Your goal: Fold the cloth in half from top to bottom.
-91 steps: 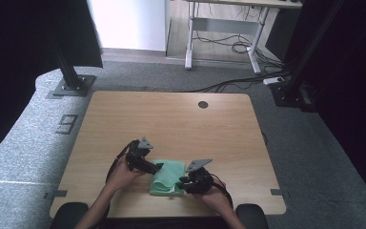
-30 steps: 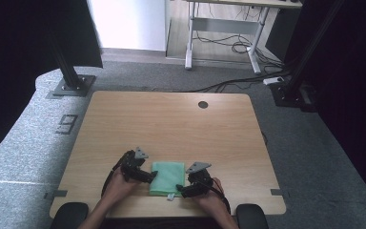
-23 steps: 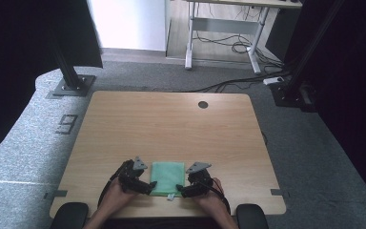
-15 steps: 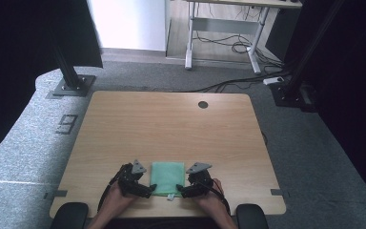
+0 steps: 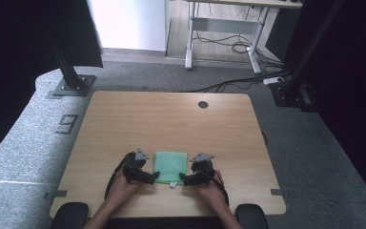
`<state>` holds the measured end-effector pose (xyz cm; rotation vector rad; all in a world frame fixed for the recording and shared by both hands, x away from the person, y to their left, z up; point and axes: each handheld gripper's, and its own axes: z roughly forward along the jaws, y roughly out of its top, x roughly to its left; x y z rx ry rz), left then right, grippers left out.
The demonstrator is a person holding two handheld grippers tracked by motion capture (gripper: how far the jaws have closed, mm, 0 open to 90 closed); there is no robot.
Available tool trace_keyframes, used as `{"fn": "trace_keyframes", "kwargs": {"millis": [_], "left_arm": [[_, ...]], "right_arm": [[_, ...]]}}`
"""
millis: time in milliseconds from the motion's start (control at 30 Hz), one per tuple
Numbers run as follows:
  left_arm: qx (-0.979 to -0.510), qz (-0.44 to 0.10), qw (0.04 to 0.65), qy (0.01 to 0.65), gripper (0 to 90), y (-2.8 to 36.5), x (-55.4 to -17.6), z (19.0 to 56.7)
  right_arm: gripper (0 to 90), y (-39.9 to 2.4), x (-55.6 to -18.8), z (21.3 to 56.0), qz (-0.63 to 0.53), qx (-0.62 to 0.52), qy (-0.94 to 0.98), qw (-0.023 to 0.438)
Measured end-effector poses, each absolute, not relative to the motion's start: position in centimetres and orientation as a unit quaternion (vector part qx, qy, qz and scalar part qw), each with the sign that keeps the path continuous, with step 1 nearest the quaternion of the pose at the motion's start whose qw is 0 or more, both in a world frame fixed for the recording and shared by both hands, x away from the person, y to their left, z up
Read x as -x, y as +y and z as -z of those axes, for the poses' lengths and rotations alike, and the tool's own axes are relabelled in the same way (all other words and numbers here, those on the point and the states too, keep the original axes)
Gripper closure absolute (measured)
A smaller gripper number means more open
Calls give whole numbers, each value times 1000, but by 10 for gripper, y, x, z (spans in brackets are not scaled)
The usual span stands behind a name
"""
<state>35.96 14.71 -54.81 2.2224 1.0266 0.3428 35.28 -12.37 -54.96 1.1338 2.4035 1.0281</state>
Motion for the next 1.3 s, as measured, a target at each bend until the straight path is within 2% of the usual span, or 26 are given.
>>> {"fn": "trace_keyframes", "kwargs": {"millis": [800,1300], "left_arm": [[-835,-141,330,416,0,135,-432,549],[-833,-145,329,421,0,134,-453,549]], "right_arm": [[134,-133,-418,553,-367,-433,805,174],[134,-133,-437,554,-370,-436,801,179]]}}
